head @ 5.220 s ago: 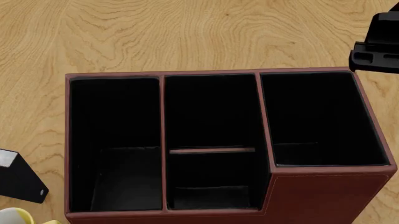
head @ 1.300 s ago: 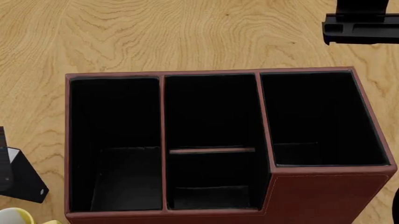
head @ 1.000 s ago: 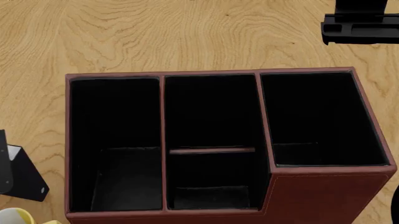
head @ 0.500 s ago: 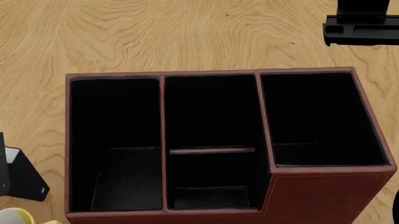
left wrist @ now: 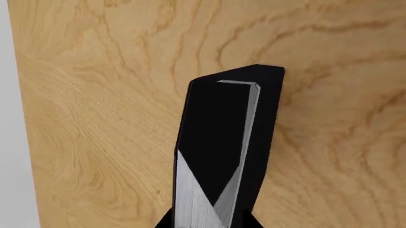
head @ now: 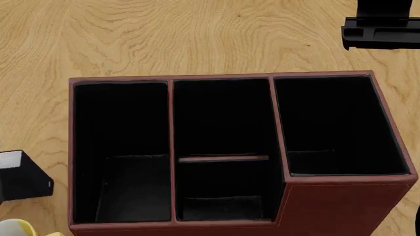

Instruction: Pick up the book and place it in the back compartment of the caddy.

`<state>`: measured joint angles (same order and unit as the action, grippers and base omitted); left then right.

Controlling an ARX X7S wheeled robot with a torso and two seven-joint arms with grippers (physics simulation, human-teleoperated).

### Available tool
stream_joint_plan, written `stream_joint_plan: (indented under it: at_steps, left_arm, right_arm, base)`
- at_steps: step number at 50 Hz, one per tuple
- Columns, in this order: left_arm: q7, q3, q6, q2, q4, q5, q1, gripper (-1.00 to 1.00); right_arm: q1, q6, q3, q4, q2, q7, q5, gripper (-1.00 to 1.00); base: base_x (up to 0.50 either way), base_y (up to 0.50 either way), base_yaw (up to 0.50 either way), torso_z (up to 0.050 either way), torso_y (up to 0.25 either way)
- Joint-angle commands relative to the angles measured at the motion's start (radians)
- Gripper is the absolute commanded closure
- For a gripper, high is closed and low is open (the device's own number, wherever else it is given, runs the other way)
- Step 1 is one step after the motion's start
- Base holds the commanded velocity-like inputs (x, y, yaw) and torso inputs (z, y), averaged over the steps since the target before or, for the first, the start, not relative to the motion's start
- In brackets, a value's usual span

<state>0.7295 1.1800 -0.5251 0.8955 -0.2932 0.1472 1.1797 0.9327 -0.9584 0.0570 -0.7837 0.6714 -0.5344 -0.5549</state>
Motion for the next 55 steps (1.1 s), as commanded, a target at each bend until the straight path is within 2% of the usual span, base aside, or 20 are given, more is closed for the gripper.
stream_joint_plan:
  at_steps: [1, 24, 37, 55]
  left_arm:
    - [-0.033, -0.05, 0.009, 0.012, 0.049, 0.045, 0.031, 1.0]
    - [-0.019, -0.079, -0.043, 0.066, 0.162, 0.041, 0.048, 1.0]
    - [-0.001, -0.118, -0.095, 0.128, 0.292, 0.016, 0.055, 1.0]
    - [0.155, -0.16, -0.25, 0.229, 0.545, 0.011, 0.155, 1.0]
  right_arm:
    - [0.0, 0.002, -0.001, 0.0, 0.0, -0.001, -0.004, -1.0]
    - [-0.013, 0.004, -0.023, -0.009, 0.003, -0.005, -0.02, -1.0]
    - [-0.018, 0.006, -0.034, -0.013, 0.006, -0.006, -0.029, -1.0]
    - [-0.024, 0.022, -0.041, -0.007, 0.002, -0.005, -0.035, -1.0]
  base:
    - [0.0, 0.0, 0.0, 0.0, 0.0]
    - [0.0, 0.0, 0.0, 0.0, 0.0]
    - [0.0, 0.0, 0.0, 0.0, 0.0]
    - [0.0, 0.0, 0.0, 0.0, 0.001]
